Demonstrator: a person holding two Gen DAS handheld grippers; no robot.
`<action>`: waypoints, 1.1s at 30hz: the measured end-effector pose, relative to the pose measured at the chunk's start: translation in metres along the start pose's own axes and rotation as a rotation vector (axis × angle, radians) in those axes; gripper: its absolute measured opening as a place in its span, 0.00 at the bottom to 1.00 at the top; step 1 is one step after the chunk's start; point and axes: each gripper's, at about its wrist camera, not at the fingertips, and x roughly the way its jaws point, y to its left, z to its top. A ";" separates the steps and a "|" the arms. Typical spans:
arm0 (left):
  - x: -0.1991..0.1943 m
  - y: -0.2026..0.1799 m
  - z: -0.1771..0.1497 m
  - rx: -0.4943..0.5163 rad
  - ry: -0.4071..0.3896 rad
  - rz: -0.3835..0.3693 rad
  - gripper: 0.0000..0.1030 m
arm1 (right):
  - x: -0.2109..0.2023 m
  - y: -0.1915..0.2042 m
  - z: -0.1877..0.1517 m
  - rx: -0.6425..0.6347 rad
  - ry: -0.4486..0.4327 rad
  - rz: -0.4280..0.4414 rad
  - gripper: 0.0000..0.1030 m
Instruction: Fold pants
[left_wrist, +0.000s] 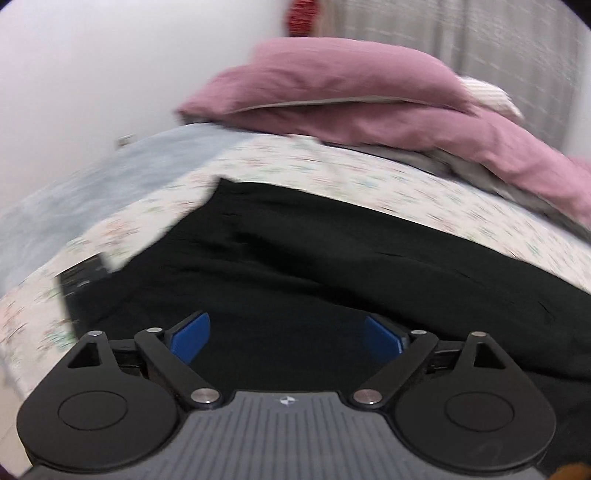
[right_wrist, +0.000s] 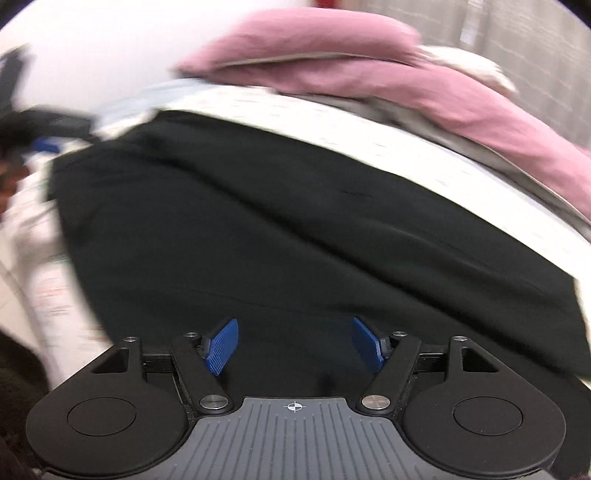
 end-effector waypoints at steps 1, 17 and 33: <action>0.002 -0.012 0.001 0.040 -0.004 -0.017 1.00 | 0.003 -0.017 -0.001 0.034 0.007 -0.021 0.67; 0.062 -0.278 0.052 0.588 -0.036 -0.348 1.00 | 0.038 -0.267 -0.022 0.478 -0.022 -0.285 0.72; 0.148 -0.569 0.021 0.933 0.086 -0.626 0.95 | 0.070 -0.341 -0.057 0.653 0.085 -0.364 0.68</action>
